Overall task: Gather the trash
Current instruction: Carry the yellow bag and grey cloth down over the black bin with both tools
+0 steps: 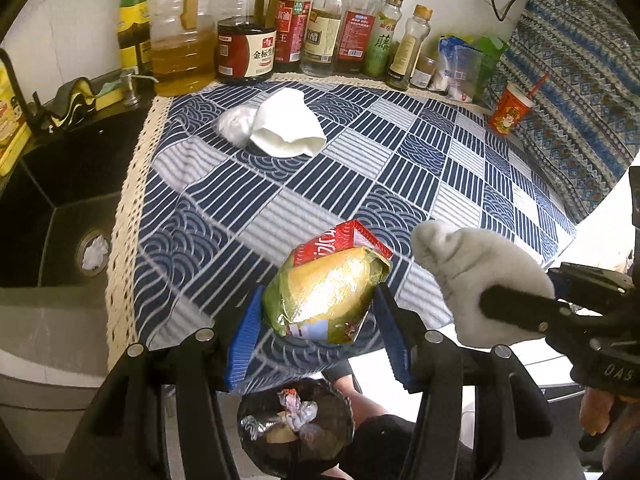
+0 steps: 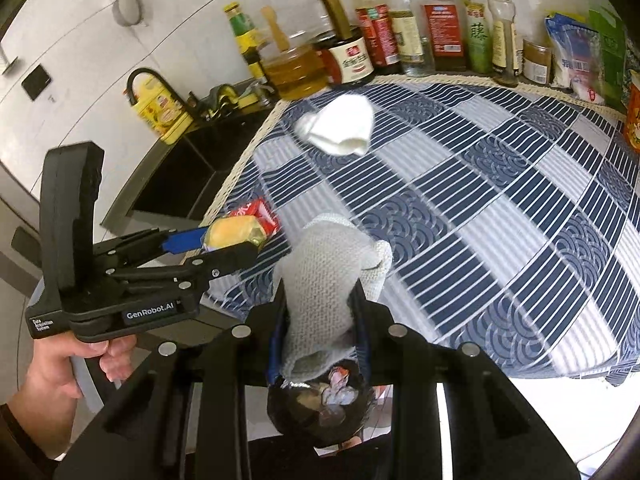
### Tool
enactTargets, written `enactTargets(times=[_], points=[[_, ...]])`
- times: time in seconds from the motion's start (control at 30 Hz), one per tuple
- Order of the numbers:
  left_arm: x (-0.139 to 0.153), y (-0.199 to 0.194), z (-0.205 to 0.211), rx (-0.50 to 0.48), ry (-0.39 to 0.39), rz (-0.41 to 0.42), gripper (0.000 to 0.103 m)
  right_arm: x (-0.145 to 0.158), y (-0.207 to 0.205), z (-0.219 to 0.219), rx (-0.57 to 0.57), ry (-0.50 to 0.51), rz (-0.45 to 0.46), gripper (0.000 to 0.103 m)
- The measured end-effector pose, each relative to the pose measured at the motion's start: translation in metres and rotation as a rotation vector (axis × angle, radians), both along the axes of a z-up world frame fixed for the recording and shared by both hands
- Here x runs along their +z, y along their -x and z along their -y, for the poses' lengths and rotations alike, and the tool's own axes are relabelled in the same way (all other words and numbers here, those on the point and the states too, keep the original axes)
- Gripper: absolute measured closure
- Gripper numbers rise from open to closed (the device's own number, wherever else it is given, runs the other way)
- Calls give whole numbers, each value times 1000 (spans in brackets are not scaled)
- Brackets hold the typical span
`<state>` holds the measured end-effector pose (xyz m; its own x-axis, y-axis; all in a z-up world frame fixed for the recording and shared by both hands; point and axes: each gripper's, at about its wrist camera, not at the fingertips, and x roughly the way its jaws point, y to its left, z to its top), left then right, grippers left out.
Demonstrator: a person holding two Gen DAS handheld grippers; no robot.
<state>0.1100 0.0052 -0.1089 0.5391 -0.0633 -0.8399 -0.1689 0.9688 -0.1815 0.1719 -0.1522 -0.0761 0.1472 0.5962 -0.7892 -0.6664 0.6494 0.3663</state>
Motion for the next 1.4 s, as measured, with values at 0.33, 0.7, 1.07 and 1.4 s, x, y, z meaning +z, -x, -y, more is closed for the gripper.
enactTargets(times=[0.33, 0.7, 1.07, 1.4], points=[[-5, 53, -4, 19, 22, 3, 50, -6, 52, -11, 36, 6, -14, 73], [-27, 84, -8, 49, 67, -25, 49, -24, 80, -19, 55, 25, -49, 72], [-75, 104, -10, 67, 129, -122, 49, -75, 96, -25, 58, 93, -149, 72], [-130, 123, -17, 83, 177, -245, 49, -131, 108, -28, 66, 155, -248, 71]])
